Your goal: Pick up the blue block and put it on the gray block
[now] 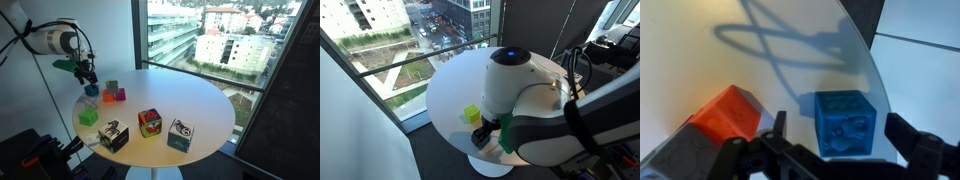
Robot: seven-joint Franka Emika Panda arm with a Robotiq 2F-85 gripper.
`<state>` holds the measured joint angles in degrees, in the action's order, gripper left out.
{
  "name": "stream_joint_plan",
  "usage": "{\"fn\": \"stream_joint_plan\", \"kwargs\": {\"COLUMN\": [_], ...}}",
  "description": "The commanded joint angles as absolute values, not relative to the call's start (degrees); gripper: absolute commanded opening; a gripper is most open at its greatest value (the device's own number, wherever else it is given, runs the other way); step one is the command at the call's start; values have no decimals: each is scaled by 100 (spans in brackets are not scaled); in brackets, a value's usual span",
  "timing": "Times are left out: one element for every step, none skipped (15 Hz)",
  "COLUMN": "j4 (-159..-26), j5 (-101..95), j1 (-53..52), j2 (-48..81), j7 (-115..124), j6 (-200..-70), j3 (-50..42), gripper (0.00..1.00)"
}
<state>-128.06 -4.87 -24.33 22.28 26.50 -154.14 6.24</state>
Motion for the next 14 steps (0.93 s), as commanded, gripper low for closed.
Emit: {"fn": "stream_joint_plan", "kwargs": {"j4": [-12744, -12728, -12709, -12695, -12680, -12661, -12644, -12622, -12607, -12590, -12574, -12558, -12543, -12526], "j5": [-436, -437, -450, -456, -465, -475, -482, -499, -515, -535, -551, -578, -593, -630], "j1": [-2422, -2427, -2437, -2443, -2452, -2465, -2471, -2486, -2497, -2511, -2524, -2547, -2565, -2599], "j2": [2247, 2251, 2257, 2260, 2265, 2274, 2282, 2297, 2307, 2323, 2339, 2362, 2383, 2410], "j7": [2679, 2694, 2713, 2723, 2737, 2757, 2767, 2786, 2802, 2821, 2840, 2875, 2898, 2935], "j6": [-15371, -15363, -15365, -15370, -15374, -15383, -15384, -15393, -15404, -15415, -15422, -15448, -15464, -15495], "j3": [637, 632, 619, 614, 607, 601, 596, 586, 576, 562, 550, 529, 515, 482], "gripper": [100, 100, 100, 100, 100, 100, 100, 100, 100, 100, 100, 100, 100, 100]}}
